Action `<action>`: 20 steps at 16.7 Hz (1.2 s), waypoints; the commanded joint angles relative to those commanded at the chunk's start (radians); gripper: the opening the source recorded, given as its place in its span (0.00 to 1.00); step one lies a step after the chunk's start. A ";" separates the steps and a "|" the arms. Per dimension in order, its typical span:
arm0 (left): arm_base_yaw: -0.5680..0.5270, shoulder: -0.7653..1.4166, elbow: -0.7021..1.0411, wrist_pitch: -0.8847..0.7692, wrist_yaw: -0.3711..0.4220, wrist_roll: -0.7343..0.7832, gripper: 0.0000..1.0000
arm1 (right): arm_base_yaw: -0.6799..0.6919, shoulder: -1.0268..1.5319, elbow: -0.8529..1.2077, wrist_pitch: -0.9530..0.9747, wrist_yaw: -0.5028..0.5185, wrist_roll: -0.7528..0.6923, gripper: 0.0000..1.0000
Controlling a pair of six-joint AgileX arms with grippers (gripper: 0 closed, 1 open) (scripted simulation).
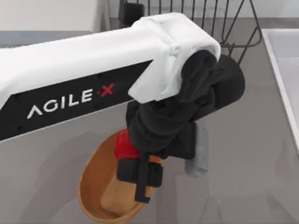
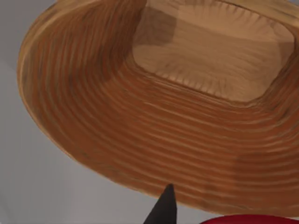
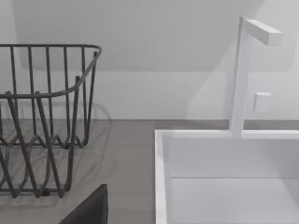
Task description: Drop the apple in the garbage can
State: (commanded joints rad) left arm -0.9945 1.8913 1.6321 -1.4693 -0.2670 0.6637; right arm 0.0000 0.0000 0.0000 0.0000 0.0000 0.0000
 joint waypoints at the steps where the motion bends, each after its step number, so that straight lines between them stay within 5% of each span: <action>1: 0.004 -0.001 -0.014 0.014 0.000 0.003 0.00 | 0.000 0.000 0.000 0.000 0.000 0.000 1.00; 8: 0.051 -0.001 -0.249 0.261 -0.008 0.052 0.00 | 0.000 0.000 0.000 0.000 0.000 0.000 1.00; 13: 0.054 -0.002 -0.267 0.279 -0.011 0.057 0.00 | 0.000 0.000 0.000 0.000 0.000 0.000 1.00; 20: 0.054 -0.002 -0.267 0.279 -0.011 0.057 0.53 | 0.000 0.000 0.000 0.000 0.000 0.000 1.00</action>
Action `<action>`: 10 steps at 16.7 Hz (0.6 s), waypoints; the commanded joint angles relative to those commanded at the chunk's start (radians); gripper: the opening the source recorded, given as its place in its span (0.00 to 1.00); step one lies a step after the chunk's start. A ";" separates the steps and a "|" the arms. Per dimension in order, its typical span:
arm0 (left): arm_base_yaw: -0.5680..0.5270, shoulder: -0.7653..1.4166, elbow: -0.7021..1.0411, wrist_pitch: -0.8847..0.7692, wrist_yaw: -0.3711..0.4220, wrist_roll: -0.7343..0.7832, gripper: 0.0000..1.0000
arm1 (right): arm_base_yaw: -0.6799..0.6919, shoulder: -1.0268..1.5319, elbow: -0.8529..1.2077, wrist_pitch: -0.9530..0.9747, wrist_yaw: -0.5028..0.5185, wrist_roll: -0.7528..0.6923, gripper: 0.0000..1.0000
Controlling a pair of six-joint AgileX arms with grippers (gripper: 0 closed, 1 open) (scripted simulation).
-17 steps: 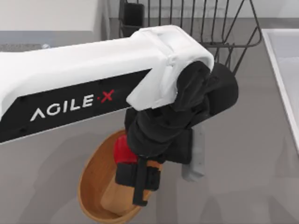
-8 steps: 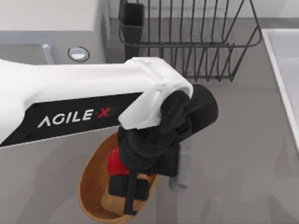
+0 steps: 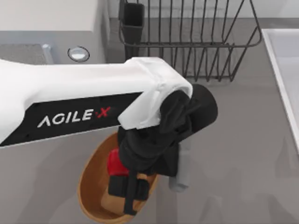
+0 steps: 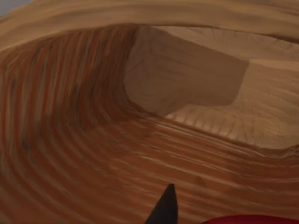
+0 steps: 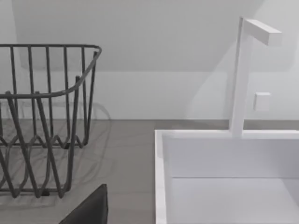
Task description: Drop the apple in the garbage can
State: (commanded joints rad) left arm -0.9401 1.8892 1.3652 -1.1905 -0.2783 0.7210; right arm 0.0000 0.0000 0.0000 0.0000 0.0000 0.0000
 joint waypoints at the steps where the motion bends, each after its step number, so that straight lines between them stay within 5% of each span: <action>1: 0.000 0.000 0.000 0.000 0.000 0.000 0.60 | 0.000 0.000 0.000 0.000 0.000 0.000 1.00; 6: 0.000 0.000 0.000 0.000 0.000 0.000 0.98 | 0.000 0.000 0.000 0.000 0.000 0.000 1.00; 10: 0.000 0.000 0.000 0.000 0.000 0.000 1.00 | 0.000 0.000 0.000 0.000 0.000 0.000 1.00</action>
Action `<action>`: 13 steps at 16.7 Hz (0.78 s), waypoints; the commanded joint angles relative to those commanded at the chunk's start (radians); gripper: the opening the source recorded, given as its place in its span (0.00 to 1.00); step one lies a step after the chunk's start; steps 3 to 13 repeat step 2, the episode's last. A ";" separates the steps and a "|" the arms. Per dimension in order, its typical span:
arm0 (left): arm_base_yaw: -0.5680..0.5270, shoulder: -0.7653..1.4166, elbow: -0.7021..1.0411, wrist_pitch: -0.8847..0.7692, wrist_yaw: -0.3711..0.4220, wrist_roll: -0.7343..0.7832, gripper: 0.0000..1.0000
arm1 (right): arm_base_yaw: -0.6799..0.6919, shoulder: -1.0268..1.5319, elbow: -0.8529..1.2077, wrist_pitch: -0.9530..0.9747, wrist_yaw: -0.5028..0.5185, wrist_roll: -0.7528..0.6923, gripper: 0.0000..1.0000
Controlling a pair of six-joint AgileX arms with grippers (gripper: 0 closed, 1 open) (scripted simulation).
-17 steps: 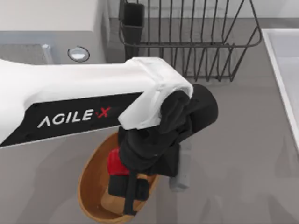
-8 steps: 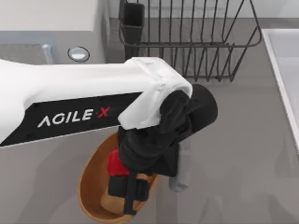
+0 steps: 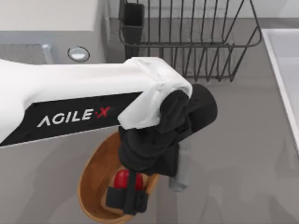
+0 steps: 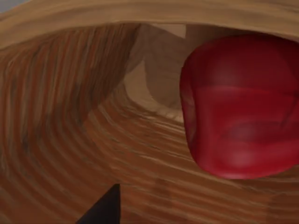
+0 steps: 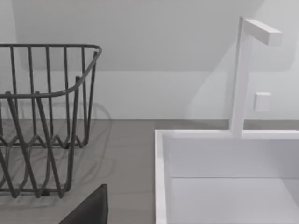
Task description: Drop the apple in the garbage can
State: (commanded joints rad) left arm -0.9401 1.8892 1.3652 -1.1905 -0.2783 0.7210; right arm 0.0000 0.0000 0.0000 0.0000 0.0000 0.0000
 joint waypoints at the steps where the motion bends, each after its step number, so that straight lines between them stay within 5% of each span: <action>1: 0.000 0.000 0.000 0.000 0.000 0.000 1.00 | 0.000 0.000 0.000 0.000 0.000 0.000 1.00; 13: 0.000 0.000 0.000 0.000 0.000 0.000 1.00 | 0.000 0.000 0.000 0.000 0.000 0.000 1.00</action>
